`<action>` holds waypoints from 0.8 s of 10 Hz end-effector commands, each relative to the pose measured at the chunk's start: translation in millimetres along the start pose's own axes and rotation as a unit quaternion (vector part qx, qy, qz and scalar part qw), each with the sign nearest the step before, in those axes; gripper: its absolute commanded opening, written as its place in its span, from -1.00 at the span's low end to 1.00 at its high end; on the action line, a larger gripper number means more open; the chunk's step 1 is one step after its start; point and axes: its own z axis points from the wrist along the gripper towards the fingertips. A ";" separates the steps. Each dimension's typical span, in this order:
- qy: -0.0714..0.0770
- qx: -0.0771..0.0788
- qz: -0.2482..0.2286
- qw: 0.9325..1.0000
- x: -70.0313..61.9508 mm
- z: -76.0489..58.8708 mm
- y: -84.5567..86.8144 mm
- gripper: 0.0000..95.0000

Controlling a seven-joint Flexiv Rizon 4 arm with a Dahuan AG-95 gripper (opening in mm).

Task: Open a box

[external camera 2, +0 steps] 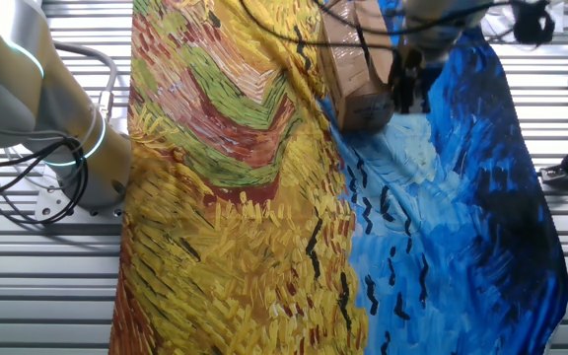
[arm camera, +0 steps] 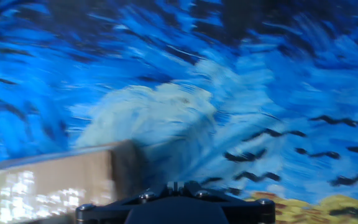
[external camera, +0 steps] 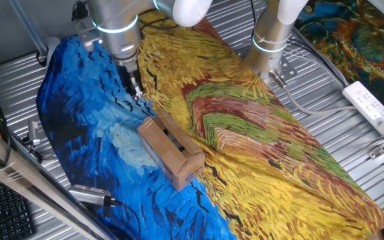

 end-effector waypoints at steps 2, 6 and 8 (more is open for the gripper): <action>-0.003 0.001 -0.005 1.000 -4.1 -4.7 19.2 -1.00; -0.003 -0.002 -0.012 1.000 -5.7 -0.2 52.0 -1.00; -0.004 0.001 -0.012 1.000 -3.9 4.9 70.5 -1.00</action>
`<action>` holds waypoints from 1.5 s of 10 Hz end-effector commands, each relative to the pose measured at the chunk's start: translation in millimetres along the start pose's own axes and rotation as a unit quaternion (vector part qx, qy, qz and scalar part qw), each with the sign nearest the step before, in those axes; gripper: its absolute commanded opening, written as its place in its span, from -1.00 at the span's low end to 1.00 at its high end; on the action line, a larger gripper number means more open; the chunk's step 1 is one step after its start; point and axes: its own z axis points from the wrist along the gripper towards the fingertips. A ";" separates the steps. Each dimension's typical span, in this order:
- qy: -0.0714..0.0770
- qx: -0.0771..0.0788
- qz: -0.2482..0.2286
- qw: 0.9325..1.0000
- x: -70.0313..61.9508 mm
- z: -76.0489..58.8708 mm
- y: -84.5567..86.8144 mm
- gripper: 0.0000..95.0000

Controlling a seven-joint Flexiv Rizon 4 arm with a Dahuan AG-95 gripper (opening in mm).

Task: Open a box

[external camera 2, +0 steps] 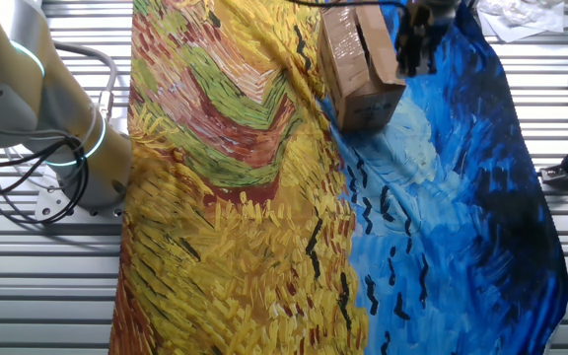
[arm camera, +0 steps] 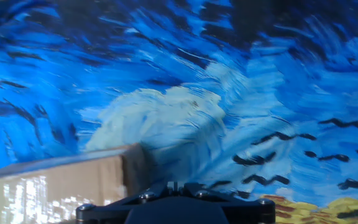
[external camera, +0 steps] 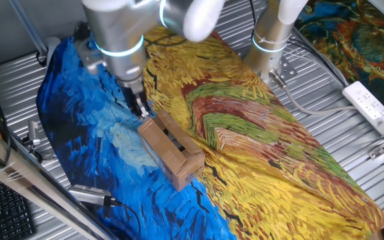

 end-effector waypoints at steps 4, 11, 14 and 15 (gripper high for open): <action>-0.003 0.005 -0.002 1.000 9.4 10.5 27.5 -1.00; -0.003 0.005 -0.022 1.000 10.8 10.0 29.2 -1.00; -0.003 0.003 -0.022 1.000 10.8 10.0 29.2 -1.00; -0.004 0.004 -0.023 1.000 10.6 10.3 29.1 -1.00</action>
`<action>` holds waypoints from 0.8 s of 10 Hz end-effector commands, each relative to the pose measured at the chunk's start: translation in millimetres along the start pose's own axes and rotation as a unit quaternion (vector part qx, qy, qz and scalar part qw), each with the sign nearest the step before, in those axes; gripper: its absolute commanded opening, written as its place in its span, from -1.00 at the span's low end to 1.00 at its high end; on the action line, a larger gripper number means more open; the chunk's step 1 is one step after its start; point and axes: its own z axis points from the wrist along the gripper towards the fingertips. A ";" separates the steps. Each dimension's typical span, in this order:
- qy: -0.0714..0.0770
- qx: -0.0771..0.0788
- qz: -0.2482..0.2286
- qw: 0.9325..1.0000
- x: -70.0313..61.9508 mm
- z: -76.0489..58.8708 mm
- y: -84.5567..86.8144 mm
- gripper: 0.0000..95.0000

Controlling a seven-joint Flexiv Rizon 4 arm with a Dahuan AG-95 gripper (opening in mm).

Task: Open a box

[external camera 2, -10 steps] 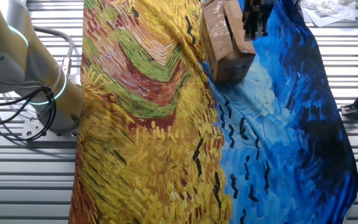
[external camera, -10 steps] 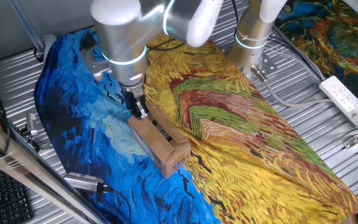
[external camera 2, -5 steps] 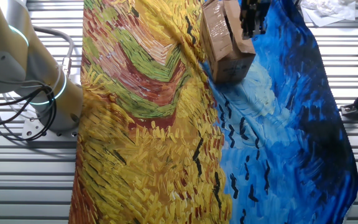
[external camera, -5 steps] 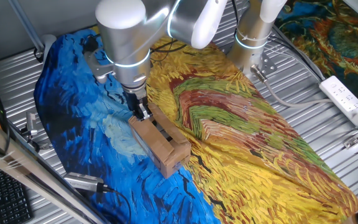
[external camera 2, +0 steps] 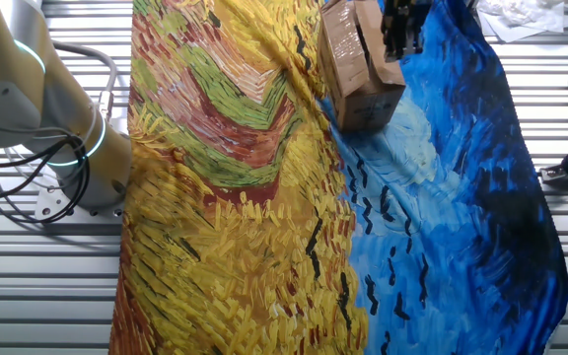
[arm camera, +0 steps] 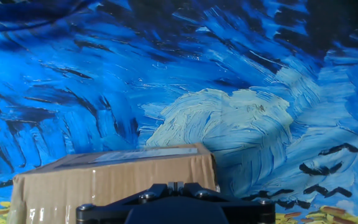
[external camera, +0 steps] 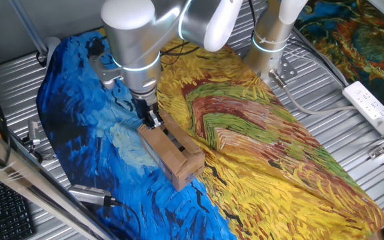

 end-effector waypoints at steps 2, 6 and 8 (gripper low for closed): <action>-0.001 0.005 -0.005 1.000 -0.9 0.7 0.4 -1.00; 0.008 0.006 -0.101 0.995 -0.9 0.7 0.4 -1.00; 0.001 -0.001 -0.133 0.991 -0.9 0.7 0.4 -1.00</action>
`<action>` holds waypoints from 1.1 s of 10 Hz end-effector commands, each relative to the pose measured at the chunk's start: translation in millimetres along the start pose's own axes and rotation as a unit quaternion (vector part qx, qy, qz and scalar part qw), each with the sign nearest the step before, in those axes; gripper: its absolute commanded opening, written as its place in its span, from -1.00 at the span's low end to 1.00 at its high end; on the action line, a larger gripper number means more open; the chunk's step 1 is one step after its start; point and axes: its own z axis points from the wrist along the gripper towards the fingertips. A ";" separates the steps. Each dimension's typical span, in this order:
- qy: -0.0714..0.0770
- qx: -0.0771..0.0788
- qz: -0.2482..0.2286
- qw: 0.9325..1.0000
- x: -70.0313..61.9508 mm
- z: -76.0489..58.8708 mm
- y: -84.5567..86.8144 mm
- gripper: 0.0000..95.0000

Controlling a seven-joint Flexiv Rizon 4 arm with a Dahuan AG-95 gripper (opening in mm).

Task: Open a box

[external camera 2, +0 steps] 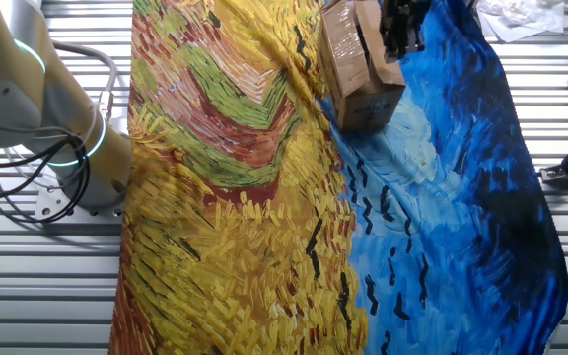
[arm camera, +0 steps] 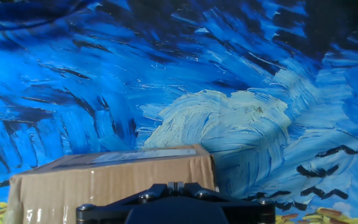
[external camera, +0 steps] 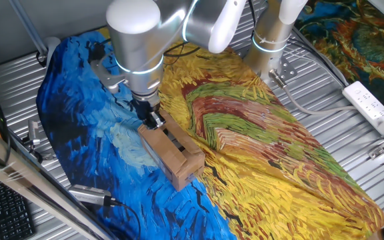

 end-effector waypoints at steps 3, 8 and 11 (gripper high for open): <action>0.002 -0.007 -0.042 0.999 -1.3 -0.2 0.1 -1.00; 0.006 -0.003 0.000 1.000 -6.3 2.3 17.5 -1.00; 0.008 -0.004 0.021 1.000 -7.2 -2.3 30.2 -1.00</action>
